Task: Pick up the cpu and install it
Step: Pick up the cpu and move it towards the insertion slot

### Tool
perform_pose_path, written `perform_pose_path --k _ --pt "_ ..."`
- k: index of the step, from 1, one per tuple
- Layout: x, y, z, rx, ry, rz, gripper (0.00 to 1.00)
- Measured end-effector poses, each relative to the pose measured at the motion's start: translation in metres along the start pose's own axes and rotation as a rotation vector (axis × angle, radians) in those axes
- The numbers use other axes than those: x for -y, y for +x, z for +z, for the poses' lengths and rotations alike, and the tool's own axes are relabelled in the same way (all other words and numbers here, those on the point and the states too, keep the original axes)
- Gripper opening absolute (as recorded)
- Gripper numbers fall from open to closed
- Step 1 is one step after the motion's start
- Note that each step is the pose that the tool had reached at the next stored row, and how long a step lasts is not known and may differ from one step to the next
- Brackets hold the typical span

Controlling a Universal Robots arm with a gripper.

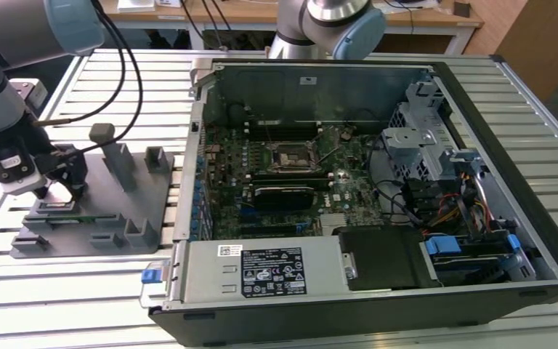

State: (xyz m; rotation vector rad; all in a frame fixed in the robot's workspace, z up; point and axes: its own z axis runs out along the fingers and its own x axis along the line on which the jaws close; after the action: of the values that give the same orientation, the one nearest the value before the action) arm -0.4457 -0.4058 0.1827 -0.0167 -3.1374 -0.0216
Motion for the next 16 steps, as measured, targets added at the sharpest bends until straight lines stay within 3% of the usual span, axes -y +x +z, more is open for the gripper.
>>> perform_pose_path --k 16 --pt "0.0 0.0044 -0.0013 0.0171 -0.0002 0.0 0.62"
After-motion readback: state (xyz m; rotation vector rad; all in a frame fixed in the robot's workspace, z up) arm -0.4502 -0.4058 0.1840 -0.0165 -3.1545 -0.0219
